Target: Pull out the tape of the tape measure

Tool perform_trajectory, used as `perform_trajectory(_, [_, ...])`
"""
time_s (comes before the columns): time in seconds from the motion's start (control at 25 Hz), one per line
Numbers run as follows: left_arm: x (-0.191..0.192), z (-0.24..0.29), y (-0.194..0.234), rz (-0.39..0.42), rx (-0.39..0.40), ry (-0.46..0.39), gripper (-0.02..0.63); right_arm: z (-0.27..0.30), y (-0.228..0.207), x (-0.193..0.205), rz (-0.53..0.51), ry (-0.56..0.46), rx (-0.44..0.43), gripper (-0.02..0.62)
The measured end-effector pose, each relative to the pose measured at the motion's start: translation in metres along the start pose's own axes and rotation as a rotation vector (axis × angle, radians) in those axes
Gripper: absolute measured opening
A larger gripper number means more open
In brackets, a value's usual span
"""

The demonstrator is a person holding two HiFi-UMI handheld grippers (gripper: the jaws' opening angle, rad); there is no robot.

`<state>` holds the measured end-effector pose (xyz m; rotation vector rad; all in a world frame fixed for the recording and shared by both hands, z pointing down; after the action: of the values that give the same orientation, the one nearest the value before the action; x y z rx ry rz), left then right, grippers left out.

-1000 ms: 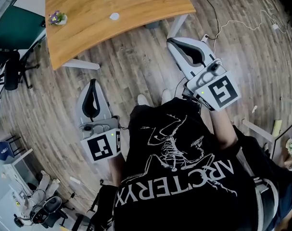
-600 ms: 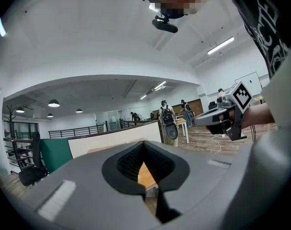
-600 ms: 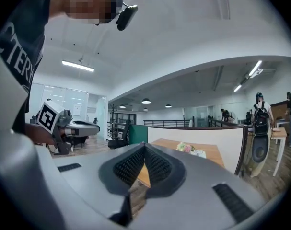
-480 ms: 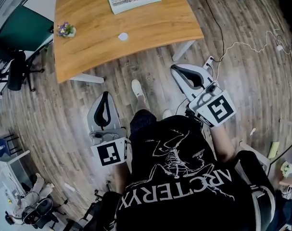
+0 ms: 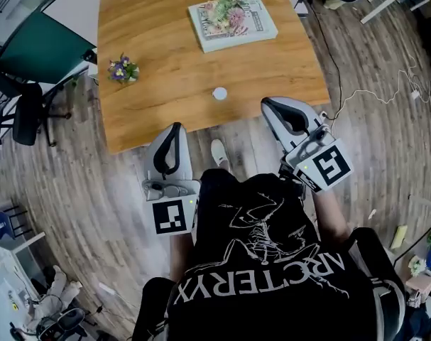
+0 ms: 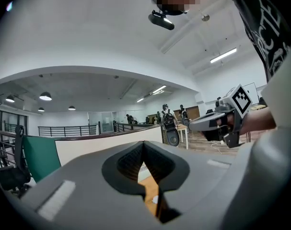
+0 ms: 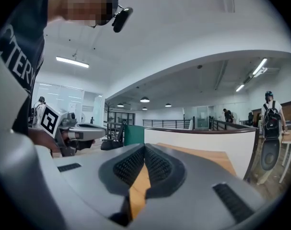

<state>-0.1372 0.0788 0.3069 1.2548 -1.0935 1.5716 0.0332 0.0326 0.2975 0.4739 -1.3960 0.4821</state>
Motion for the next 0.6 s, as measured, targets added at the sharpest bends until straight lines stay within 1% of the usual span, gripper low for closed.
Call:
perform_trajectory(0.12, [0.001, 0.024, 0.04, -0.013, 0.008, -0.003, 0.012, 0.038, -0.008, 0.002, 0.012, 0.025, 0.033, 0.006])
perform_trajectory(0.2, [0.008, 0.035, 0.056, -0.031, 0.012, 0.013, 0.012, 0.055, -0.013, 0.006, 0.021, 0.058, 0.04, 0.006])
perform_trajectory(0.28, [0.015, 0.044, 0.064, -0.037, 0.021, 0.036, 0.012, 0.068, -0.019, 0.01, 0.027, 0.086, 0.039, 0.006])
perform_trajectory(0.4, [0.021, 0.056, 0.068, -0.038, 0.025, 0.048, 0.012, 0.081, -0.032, 0.019, 0.037, 0.125, 0.042, 0.006])
perform_trajectory(0.52, [0.023, 0.061, 0.071, -0.041, 0.009, 0.056, 0.012, 0.096, -0.04, 0.046, 0.056, 0.194, 0.028, 0.008])
perform_trajectory(0.6, [0.025, 0.063, 0.074, -0.047, -0.008, 0.072, 0.012, 0.11, -0.045, 0.078, 0.063, 0.248, 0.019, 0.011])
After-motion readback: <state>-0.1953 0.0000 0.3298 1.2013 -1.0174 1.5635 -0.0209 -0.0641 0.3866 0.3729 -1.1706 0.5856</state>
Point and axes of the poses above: the fingertips, and each gripper's own axes: z forward along the fingers, y to its left, x out of its underside, the point moved 2 cm from there along -z, backward along the fingers, and after that the axes turned 1 degree about -x, right-handed, at the moved point
